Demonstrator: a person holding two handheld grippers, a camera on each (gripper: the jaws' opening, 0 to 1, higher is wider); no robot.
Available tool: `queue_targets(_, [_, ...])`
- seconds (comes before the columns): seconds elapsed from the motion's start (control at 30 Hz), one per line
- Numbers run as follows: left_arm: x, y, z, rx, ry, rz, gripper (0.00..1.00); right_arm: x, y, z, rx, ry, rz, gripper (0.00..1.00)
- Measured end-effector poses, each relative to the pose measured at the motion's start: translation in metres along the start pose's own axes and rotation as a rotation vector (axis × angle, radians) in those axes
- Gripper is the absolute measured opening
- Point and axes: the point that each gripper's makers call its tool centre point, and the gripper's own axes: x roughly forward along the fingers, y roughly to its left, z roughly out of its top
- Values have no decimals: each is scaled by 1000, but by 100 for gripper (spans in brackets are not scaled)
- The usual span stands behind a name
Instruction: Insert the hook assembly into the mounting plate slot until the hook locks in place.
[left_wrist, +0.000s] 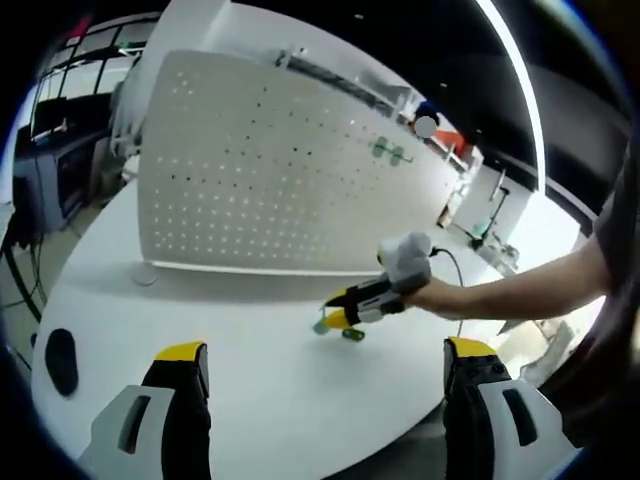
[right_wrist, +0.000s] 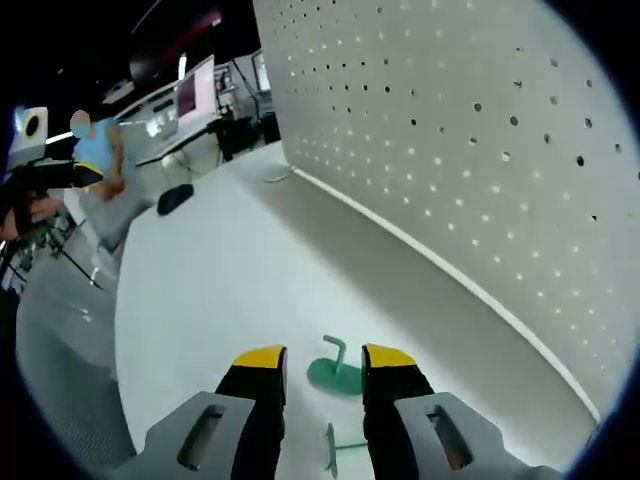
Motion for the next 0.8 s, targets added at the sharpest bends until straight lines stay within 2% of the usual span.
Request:
queue_targets(0.3, [2,4,-3,-8,13,10,99,13,3,-4,-44,24,40,28])
queue_targets(0.43, [2,6,-5,-12,21,14,99,16,1,-3,-11,20,78,28])
queue_targets(0.57, [4,7,-5,-14,23,12,99,17,5,-3,-52,27,114,27])
queue_targets(0.67, [5,6,-5,-12,24,10,99,17,9,-2,-71,34,141,22])
queue_targets(0.8, [6,6,-4,-15,19,10,99,17,6,-6,-85,75,126,13])
